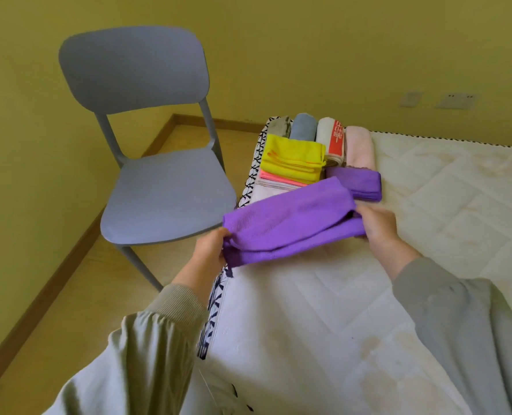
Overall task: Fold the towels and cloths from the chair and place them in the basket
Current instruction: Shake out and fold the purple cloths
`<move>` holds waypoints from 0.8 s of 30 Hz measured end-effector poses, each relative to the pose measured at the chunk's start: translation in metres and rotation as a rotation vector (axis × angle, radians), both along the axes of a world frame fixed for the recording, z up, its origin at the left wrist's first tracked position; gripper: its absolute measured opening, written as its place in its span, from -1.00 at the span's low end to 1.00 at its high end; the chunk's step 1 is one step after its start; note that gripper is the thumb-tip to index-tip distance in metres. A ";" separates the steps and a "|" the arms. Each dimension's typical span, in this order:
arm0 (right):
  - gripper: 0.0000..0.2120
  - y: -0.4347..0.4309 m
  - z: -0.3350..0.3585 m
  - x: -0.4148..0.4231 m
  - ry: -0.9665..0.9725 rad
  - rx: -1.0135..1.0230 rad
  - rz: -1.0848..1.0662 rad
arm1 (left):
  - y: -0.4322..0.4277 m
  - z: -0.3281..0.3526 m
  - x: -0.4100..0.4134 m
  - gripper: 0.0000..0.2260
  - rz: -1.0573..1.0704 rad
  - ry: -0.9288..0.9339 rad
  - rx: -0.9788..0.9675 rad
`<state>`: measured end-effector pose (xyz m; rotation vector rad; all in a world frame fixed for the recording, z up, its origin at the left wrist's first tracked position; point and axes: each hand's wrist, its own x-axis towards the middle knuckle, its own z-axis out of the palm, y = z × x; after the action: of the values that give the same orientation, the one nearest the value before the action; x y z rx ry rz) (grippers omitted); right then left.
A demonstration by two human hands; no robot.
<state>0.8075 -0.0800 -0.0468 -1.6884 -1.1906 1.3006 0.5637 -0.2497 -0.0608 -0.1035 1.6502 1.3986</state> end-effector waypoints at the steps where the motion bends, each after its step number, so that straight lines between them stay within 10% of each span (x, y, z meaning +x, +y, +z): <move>1: -0.83 -0.002 -0.021 0.011 -0.073 -0.082 0.032 | -0.006 -0.012 0.005 -0.85 -0.024 -0.012 -0.043; 9: -0.73 -0.028 -0.072 0.039 -0.376 -0.126 0.113 | -0.028 -0.043 0.023 -0.83 -0.316 0.658 -0.363; 18: -0.77 -0.048 -0.075 0.053 -0.473 -0.181 0.132 | -0.055 -0.060 0.037 -0.84 -0.075 0.072 -0.103; 24: -0.77 -0.045 -0.077 0.064 -0.311 -0.281 0.170 | -0.064 -0.068 0.034 -0.77 -0.190 0.202 -0.133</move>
<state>0.8712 -0.1252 -0.1239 -2.0893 -1.4062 1.3948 0.5978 -0.3141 -0.1293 0.1197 1.8670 1.1855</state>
